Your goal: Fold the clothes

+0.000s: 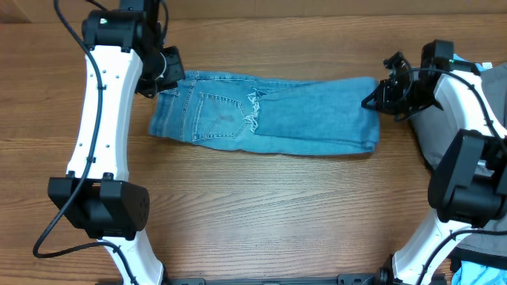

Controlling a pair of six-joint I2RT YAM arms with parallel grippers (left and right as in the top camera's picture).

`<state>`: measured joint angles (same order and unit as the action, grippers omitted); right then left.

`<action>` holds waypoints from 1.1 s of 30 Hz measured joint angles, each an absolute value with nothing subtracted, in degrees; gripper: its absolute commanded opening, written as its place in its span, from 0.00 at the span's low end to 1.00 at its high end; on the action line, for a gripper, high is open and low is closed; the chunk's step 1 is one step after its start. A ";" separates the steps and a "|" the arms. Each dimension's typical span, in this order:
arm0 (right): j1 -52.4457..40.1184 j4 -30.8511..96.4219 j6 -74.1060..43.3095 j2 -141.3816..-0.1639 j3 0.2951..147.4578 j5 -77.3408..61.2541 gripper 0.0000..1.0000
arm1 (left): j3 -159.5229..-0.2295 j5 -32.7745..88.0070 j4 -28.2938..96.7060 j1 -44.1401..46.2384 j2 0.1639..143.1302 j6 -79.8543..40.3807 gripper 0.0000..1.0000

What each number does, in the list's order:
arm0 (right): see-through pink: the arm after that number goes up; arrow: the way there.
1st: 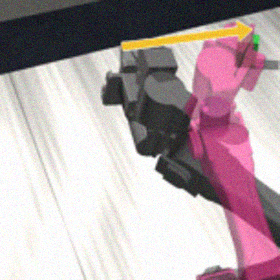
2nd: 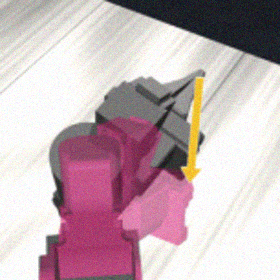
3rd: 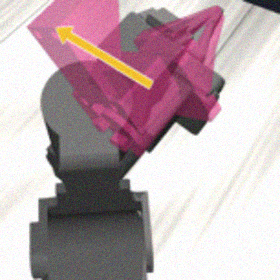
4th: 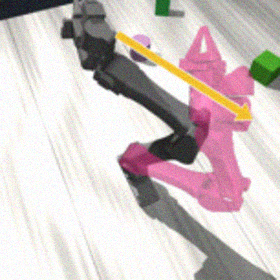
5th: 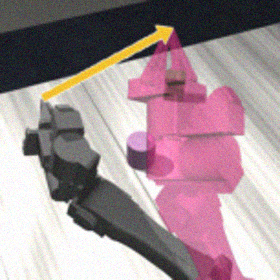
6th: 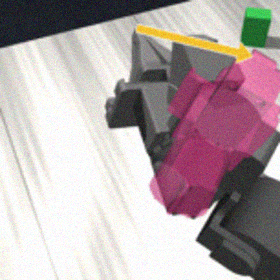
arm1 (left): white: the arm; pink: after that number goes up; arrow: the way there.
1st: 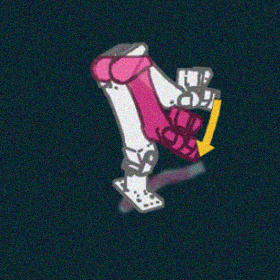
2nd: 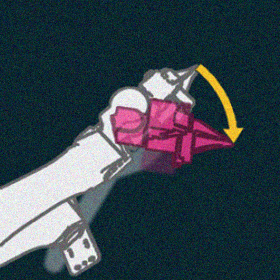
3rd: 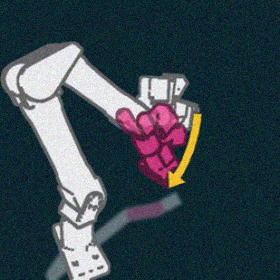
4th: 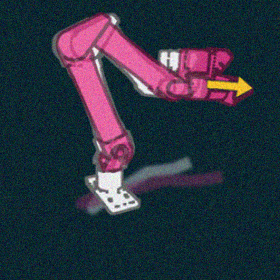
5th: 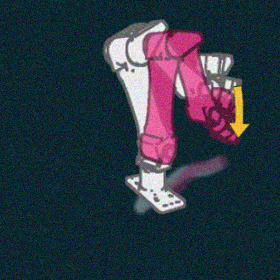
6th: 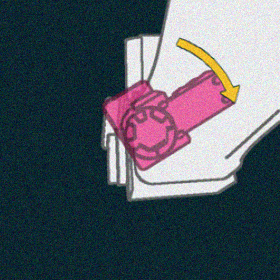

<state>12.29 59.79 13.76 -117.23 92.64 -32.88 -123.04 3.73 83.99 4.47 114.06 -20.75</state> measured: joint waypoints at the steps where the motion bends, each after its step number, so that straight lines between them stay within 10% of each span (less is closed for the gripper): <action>1: 12.27 61.41 14.00 -117.01 94.19 -32.75 0.04 | -123.04 4.16 83.96 3.88 114.06 -20.62 0.13; 33: -3.31 81.23 4.99 -114.93 123.76 -14.72 0.04 | -114.85 47.86 47.97 19.49 134.93 -19.55 0.04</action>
<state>-3.31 81.23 4.99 -114.93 123.76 -14.72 -114.85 47.86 47.97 19.49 134.93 -19.55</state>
